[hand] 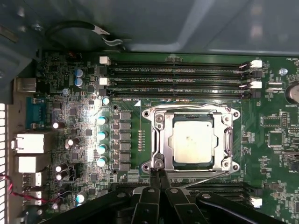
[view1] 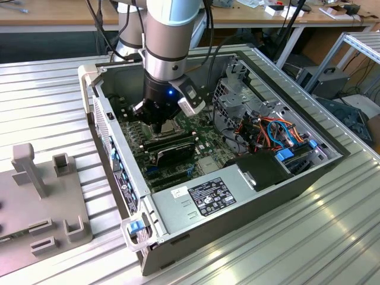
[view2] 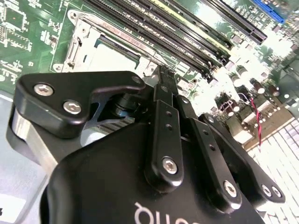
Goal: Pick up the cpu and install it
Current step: 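Install the second cpu locking lever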
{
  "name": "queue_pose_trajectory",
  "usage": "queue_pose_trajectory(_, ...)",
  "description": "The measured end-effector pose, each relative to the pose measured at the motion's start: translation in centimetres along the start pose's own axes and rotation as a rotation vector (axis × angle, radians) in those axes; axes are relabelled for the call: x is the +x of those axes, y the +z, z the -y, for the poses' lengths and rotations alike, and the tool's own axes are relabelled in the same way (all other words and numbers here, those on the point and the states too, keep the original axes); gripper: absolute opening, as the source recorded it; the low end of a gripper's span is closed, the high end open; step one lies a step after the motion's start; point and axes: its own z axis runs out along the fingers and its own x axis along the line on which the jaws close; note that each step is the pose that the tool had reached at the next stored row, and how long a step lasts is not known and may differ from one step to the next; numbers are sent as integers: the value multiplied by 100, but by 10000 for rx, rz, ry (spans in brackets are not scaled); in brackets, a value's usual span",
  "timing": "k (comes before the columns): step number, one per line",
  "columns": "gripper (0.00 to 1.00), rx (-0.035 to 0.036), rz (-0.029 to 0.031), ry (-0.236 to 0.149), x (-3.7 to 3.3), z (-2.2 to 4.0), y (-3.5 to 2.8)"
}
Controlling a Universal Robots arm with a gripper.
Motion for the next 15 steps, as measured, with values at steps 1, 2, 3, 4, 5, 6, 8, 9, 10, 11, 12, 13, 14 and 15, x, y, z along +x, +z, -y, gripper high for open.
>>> queue_pose_trajectory(1, 11, 11, 0, 0, -1, -1, -24)
queue_pose_trajectory(2, 11, 17, 0, -1, -2, -2, -38)
queue_pose_trajectory(3, 11, 28, -1, -1, -2, -3, -61)
queue_pose_trajectory(4, 11, 45, 0, 0, -3, -7, -94)
queue_pose_trajectory(5, 11, 57, 0, 0, -3, -9, -111)
queue_pose_trajectory(6, 11, 69, 0, -2, -4, -11, -127)
queue_pose_trajectory(8, 11, 79, 1, -4, -5, -12, -141)
queue_pose_trajectory(9, 11, 78, 2, -3, -5, -13, -142)
queue_pose_trajectory(10, 11, 80, 1, -3, -5, -13, -144)
queue_pose_trajectory(11, 11, 84, -1, -3, -5, -12, -151)
queue_pose_trajectory(12, 11, 85, -2, -2, -6, -13, -183)
queue_pose_trajectory(13, 11, 84, -1, -2, -8, -15, -212)
queue_pose_trajectory(14, 11, 85, -1, -1, -10, -16, -253)
queue_pose_trajectory(15, 11, 85, 0, -1, -12, -17, -285)
